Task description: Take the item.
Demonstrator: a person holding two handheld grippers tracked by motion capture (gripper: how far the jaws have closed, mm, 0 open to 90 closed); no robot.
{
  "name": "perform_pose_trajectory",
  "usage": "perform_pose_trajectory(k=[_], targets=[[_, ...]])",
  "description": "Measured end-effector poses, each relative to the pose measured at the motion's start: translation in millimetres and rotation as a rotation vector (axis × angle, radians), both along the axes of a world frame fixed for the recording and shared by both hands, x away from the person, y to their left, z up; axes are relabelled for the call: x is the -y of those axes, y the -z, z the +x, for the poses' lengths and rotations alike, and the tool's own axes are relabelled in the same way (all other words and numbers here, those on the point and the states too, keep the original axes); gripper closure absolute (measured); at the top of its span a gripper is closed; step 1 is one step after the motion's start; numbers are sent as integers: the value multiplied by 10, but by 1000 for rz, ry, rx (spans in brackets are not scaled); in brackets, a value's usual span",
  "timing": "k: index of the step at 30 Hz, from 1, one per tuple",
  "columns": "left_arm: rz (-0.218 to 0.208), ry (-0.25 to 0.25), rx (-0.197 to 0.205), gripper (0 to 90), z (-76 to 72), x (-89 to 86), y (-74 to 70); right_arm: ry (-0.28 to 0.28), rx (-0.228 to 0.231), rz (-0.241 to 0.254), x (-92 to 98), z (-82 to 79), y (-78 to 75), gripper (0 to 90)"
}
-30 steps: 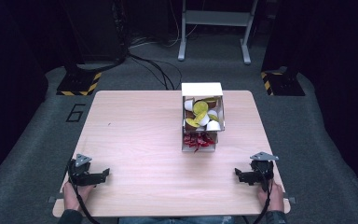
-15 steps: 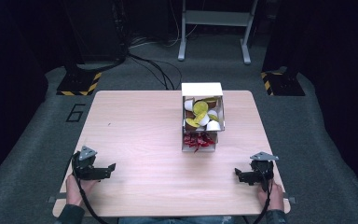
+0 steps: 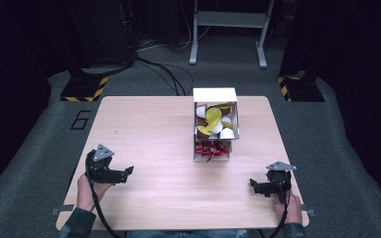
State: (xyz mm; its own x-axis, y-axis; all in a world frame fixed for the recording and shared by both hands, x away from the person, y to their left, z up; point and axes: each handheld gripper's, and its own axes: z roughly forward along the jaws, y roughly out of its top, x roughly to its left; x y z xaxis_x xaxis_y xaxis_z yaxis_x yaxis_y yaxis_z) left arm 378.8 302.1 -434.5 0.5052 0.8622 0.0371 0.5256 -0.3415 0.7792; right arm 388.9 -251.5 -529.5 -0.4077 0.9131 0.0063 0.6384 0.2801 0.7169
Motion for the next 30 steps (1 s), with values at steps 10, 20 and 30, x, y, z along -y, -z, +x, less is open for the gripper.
perform_pose_trajectory(k=[10,20,30], targets=[[38,51,57,23,61,288,-335,0,1,0,-1,0,1,0],[63,116,76,24,138,564,-619,0,2,0,-1,0,1,0],[58,186,112,32,211,814,-889,0,2,0,-1,0,1,0]])
